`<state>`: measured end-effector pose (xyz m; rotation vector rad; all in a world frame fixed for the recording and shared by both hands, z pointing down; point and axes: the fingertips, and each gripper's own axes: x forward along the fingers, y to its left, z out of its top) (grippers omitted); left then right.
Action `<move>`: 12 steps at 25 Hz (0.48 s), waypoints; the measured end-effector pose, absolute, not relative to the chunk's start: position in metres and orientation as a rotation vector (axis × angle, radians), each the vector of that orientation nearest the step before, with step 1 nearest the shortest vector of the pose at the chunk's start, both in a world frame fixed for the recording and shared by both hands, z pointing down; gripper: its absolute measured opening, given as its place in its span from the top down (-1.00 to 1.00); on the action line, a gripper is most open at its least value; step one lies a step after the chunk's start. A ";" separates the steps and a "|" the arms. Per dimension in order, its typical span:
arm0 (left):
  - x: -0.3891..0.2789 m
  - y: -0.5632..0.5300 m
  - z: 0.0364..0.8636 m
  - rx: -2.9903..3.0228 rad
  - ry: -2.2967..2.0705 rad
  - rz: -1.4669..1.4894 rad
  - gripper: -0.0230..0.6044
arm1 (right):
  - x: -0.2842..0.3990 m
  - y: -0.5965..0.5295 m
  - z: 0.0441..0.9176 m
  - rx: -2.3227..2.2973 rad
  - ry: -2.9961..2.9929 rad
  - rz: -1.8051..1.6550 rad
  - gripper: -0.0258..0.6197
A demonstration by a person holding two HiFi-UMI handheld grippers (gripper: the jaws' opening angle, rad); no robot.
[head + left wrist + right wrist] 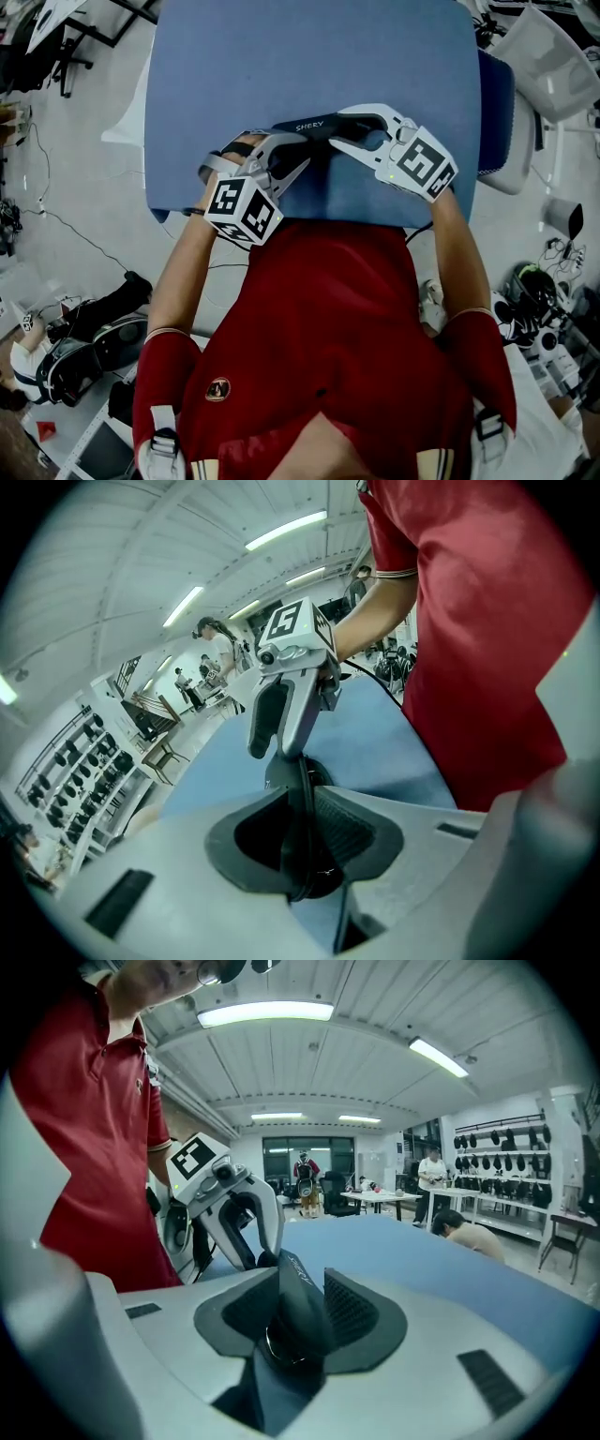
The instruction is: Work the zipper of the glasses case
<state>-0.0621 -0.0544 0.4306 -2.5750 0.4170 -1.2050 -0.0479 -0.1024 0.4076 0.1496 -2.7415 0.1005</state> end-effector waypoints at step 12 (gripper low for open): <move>-0.039 -0.028 0.433 -2.713 0.391 -1.129 0.70 | -0.033 -0.068 0.430 0.014 -2.631 -0.017 0.48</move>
